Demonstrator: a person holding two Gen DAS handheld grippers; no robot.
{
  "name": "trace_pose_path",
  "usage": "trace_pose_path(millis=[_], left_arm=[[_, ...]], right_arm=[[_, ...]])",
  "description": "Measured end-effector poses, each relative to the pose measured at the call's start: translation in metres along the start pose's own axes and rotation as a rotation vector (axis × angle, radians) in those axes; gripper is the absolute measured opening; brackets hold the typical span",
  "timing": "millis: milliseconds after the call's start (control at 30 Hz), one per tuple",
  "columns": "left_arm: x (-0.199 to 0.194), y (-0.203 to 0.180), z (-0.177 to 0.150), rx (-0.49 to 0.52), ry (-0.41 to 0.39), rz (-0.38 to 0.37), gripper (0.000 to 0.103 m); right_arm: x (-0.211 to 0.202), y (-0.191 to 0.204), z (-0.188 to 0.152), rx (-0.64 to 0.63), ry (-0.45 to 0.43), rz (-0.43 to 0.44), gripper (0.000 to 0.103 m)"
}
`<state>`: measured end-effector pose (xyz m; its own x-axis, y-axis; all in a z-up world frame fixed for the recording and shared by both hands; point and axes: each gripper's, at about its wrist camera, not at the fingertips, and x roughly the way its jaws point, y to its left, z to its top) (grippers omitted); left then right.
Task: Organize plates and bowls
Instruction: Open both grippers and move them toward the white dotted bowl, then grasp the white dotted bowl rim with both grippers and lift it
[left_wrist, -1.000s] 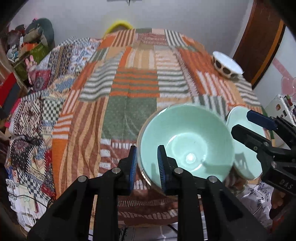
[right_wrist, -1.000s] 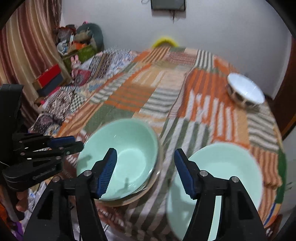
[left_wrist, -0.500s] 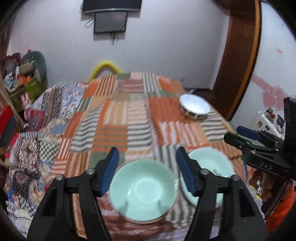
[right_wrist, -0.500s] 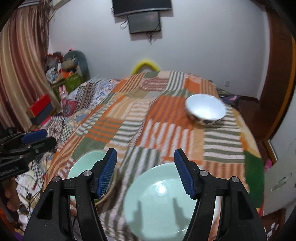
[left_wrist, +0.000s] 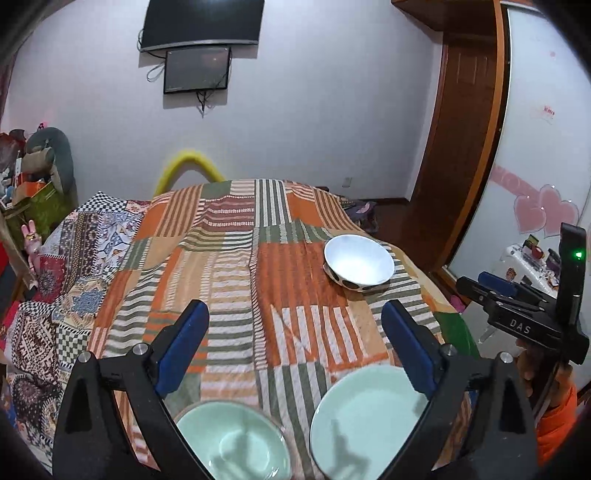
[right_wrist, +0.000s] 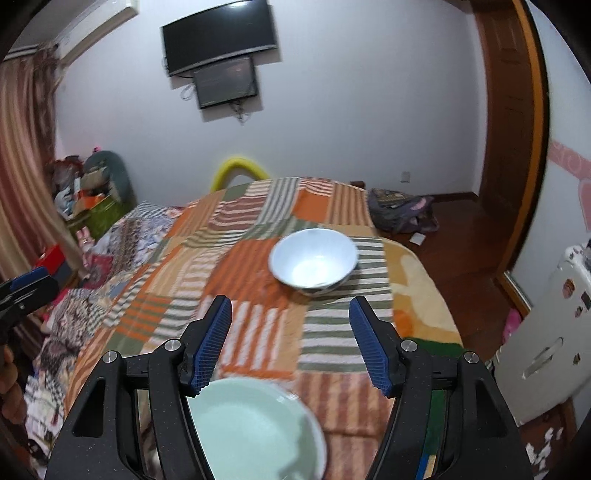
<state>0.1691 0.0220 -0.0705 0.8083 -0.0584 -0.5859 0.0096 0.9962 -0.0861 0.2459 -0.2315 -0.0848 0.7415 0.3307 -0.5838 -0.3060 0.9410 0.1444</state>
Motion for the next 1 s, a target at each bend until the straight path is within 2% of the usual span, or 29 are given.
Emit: trace_pose_path(millis=[367,500,600,700,767,833,900,1000], left_arm=[[0.112,-0.012,0.020,0.037,0.126,0.007,0.096],[0.143,-0.012,0.020,0.032,0.176,-0.016,0.096],[0.162,-0.011,0.017,0.042,0.197,-0.013,0.096],[0.176,-0.010,0.016,0.045,0.218,-0.020,0.096],[0.184,-0.010,0.014,0.046,0.233,-0.020,0.096],[0.191,-0.010,0.013,0.042,0.247,-0.021,0.096],[0.198,-0.010,0.013,0.029,0.267,-0.032,0.096],[0.205,-0.012,0.012,0.009,0.280,-0.053,0.096]], right_arm=[[0.096,-0.053,0.013,0.130,0.125,0.008,0.061],[0.134,-0.065,0.020,0.152,0.178,0.006,0.044],[0.160,-0.076,0.024,0.174,0.212,0.005,0.038],[0.183,-0.083,0.027,0.202,0.247,0.014,0.037],[0.193,-0.088,0.027,0.219,0.270,0.033,0.029],[0.201,-0.090,0.024,0.236,0.298,0.069,0.015],[0.202,-0.089,0.020,0.242,0.312,0.098,0.011],[0.193,-0.084,0.017,0.211,0.298,0.094,0.012]])
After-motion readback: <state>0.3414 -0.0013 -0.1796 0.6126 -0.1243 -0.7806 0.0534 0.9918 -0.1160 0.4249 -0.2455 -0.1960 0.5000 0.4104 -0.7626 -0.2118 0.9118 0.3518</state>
